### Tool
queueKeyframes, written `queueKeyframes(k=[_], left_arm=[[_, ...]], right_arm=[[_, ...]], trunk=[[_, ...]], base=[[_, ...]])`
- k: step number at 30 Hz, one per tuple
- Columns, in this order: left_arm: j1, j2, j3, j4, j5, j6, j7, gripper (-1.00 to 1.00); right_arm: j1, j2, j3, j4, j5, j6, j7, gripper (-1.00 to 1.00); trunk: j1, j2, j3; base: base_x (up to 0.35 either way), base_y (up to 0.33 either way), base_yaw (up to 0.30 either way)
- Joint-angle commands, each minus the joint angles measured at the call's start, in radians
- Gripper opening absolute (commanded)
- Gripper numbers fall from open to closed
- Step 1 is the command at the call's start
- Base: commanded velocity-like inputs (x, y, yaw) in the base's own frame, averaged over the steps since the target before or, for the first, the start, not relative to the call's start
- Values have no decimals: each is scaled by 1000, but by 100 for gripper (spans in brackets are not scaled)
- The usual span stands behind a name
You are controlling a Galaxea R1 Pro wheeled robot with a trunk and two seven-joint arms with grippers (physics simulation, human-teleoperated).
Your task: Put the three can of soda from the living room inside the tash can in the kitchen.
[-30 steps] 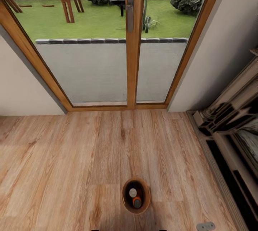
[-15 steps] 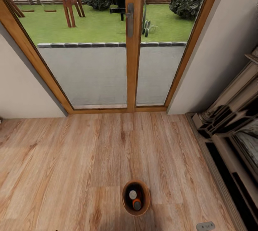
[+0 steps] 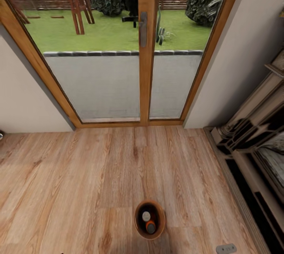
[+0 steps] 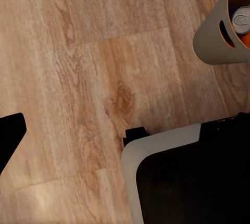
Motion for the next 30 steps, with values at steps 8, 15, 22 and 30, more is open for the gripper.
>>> queueKeyframes(k=[8, 15, 22, 30], left_arm=[[0, 0, 0, 1, 0, 0, 0, 100], [0, 0, 0, 12, 1, 0, -1, 100], [0, 0, 0, 15, 1, 0, 0, 100], [0, 0, 0, 15, 1, 0, 0, 100]], right_arm=[[0, 0, 0, 0, 0, 0, 0, 100], [0, 1, 0, 1, -1, 0, 0, 100], [0, 1, -1, 0, -1, -1, 0, 100], [0, 2, -1, 1, -1, -31, 0, 100]], trunk=[[-27, 50, 36], [-27, 50, 47], [-27, 50, 58], [-27, 50, 71]], base=[[0, 0, 0], [0, 0, 0], [0, 0, 0], [0, 0, 0]])
